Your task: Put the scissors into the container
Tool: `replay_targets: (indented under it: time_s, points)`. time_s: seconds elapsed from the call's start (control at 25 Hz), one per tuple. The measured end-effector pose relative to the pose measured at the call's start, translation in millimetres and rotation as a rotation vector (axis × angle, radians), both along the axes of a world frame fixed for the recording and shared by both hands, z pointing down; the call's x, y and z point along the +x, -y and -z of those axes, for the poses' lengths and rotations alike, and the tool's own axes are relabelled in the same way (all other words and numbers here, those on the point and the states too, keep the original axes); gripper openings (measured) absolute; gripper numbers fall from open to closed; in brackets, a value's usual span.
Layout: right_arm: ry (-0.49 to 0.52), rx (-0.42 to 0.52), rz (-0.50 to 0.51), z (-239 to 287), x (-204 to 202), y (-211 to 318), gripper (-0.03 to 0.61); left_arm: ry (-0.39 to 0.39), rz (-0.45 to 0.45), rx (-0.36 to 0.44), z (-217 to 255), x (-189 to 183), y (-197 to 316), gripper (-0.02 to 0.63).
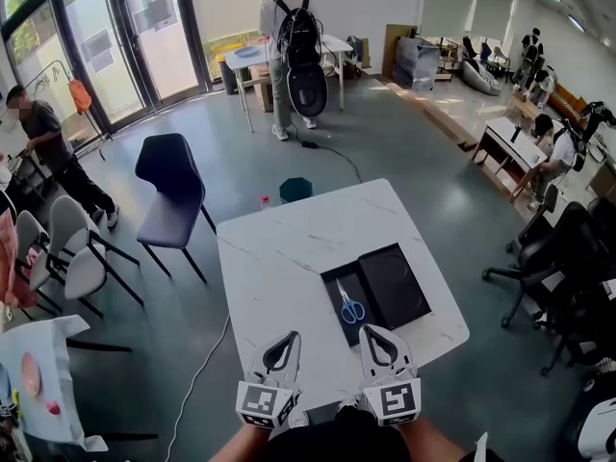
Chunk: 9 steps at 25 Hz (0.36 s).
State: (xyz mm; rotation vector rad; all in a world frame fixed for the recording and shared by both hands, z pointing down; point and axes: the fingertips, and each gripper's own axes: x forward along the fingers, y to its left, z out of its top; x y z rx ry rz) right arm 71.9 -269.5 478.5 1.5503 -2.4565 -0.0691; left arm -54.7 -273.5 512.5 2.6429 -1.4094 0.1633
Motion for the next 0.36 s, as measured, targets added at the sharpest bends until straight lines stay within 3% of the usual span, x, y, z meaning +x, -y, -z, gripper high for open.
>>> replay_targets:
  time_s: [0.36]
  points:
    - [0.008, -0.020, -0.010, -5.1, 1.6, -2.1, 0.006, 0.005, 0.001, -0.007, -3.2, 2.4, -5.9, 0.009]
